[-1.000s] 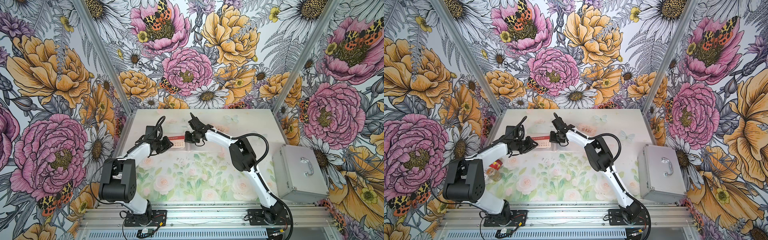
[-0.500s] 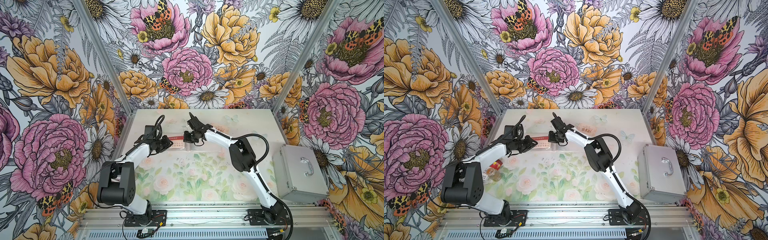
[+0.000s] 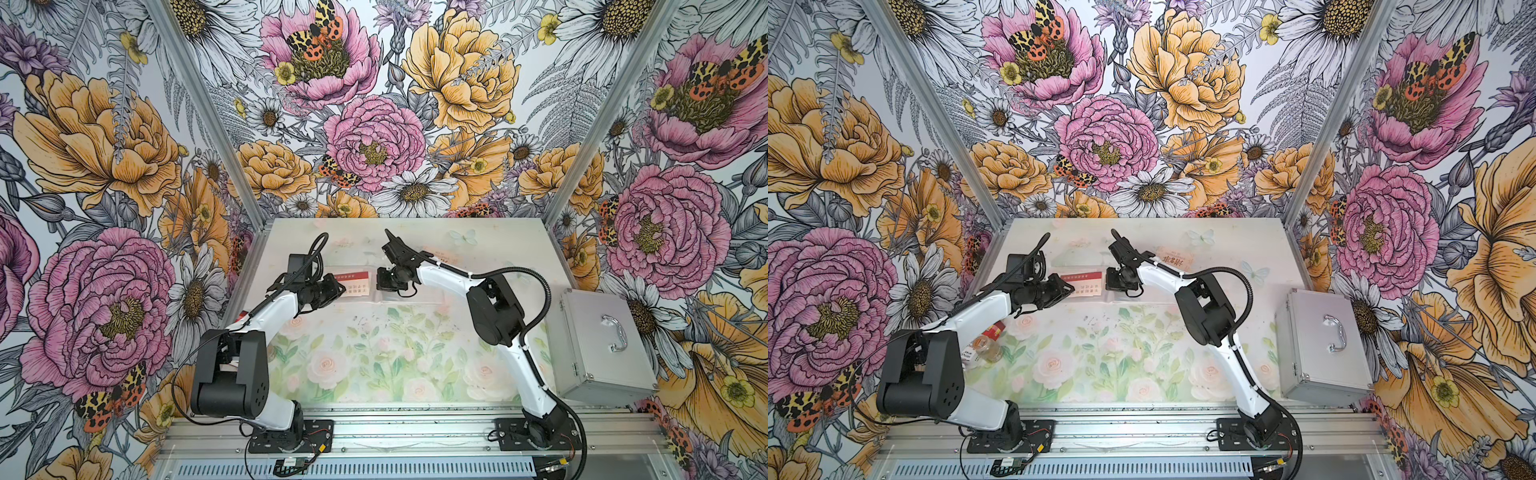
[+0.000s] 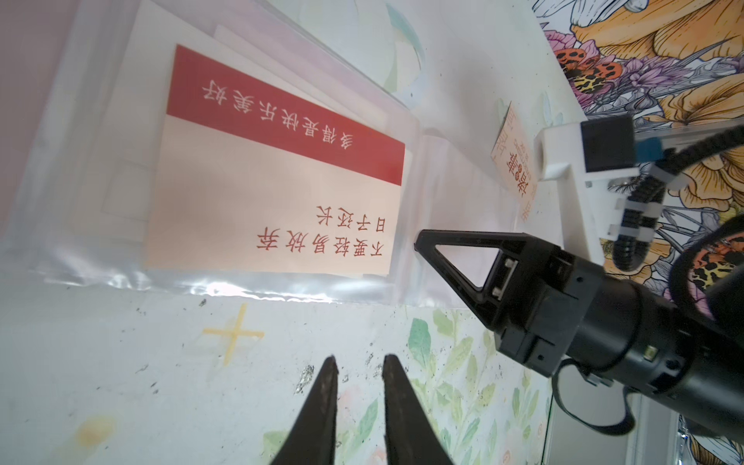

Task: Place the photos into the photo albums
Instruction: Insert the photo into the photo album.

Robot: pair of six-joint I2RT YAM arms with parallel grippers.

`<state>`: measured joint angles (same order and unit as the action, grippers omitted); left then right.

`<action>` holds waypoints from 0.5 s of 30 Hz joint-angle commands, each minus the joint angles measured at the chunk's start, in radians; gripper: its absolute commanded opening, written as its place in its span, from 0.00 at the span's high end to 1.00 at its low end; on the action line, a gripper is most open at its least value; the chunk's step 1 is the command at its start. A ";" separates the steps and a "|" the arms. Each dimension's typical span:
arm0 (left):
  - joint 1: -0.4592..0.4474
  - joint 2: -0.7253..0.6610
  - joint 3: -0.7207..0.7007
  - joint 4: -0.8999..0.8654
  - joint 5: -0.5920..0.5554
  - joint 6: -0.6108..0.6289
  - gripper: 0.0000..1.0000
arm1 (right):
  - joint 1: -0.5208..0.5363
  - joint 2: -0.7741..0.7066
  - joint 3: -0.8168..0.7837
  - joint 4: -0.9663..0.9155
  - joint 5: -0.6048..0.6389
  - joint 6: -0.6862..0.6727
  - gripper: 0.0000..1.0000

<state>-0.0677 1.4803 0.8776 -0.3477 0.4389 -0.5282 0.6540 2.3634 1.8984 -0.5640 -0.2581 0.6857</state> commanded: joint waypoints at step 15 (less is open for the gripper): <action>-0.017 0.004 0.030 0.014 0.011 -0.021 0.77 | -0.099 -0.197 -0.095 0.001 0.038 -0.068 0.95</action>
<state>-0.0704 1.4731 0.8803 -0.3473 0.4389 -0.5365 0.5953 2.2467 1.8088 -0.5667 -0.2390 0.6472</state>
